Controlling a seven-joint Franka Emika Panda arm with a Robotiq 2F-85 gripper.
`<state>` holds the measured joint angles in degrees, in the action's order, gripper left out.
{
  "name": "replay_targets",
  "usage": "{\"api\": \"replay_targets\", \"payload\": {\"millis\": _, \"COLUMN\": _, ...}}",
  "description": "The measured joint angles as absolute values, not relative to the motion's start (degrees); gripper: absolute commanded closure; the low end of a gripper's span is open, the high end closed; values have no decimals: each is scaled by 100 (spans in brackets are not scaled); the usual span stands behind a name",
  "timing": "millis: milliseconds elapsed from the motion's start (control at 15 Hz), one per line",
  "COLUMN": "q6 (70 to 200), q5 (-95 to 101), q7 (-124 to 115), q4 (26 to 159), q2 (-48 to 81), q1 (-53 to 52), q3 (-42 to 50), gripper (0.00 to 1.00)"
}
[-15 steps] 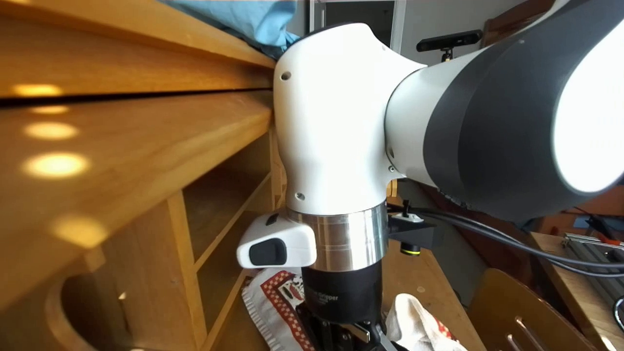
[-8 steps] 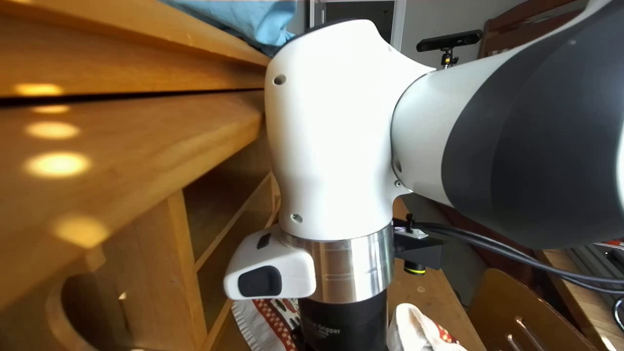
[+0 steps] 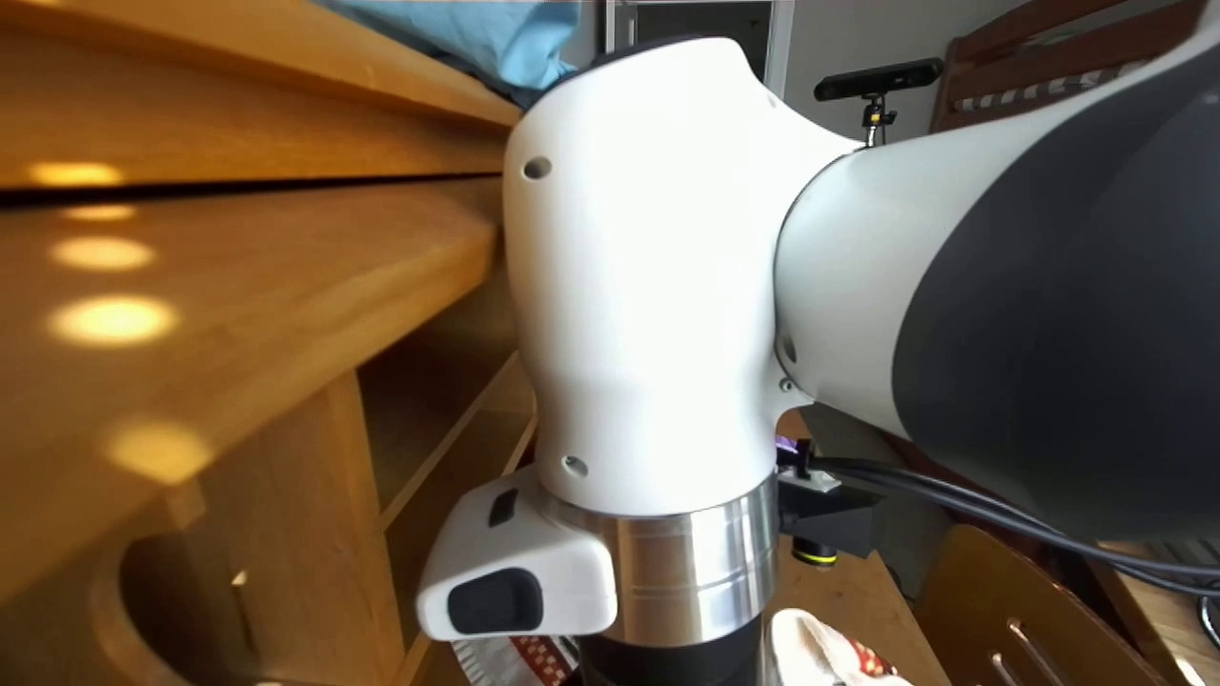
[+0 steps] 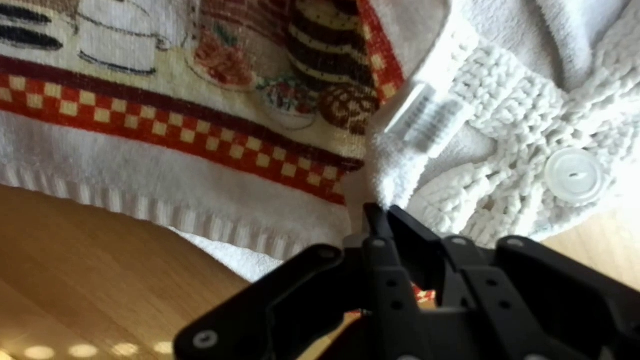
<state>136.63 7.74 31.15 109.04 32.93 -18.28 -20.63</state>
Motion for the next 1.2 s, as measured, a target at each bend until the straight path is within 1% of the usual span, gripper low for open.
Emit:
{"api": "replay_targets", "payload": {"millis": 533, "q6": 13663, "q5": 901, "q7": 3309, "q4": 10757, "q2": 3370, "q1": -1928, "q3": -2131, "gripper": 98}}
{"api": "replay_targets", "payload": {"millis": 600, "q6": 13663, "q5": 902, "q7": 3360, "q4": 10742, "q2": 3378, "q1": -1932, "q3": -2144, "gripper": 68}}
{"api": "replay_targets", "payload": {"millis": 667, "q6": 13662, "q5": 902, "q7": 3407, "q4": 10733, "q2": 3382, "q1": -1937, "q3": -2150, "gripper": 66}}
{"api": "replay_targets", "payload": {"millis": 733, "q6": 13651, "q5": 902, "q7": 3434, "q4": 10730, "q2": 3382, "q1": -1941, "q3": -2151, "gripper": 60}}
{"api": "replay_targets", "payload": {"millis": 933, "q6": 13621, "q5": 907, "q7": 3439, "q4": 10722, "q2": 3382, "q1": -1950, "q3": -2147, "gripper": 38}}
{"api": "replay_targets", "payload": {"millis": 1067, "q6": 13583, "q5": 907, "q7": 3435, "q4": 10718, "q2": 3382, "q1": -1959, "q3": -2144, "gripper": 26}}
{"api": "replay_targets", "payload": {"millis": 1133, "q6": 13558, "q5": 908, "q7": 3434, "q4": 10715, "q2": 3381, "q1": -1964, "q3": -2143, "gripper": 18}}
{"api": "replay_targets", "payload": {"millis": 1200, "q6": 13538, "q5": 911, "q7": 3433, "q4": 10713, "q2": 3381, "q1": -1969, "q3": -2142, "gripper": 12}}
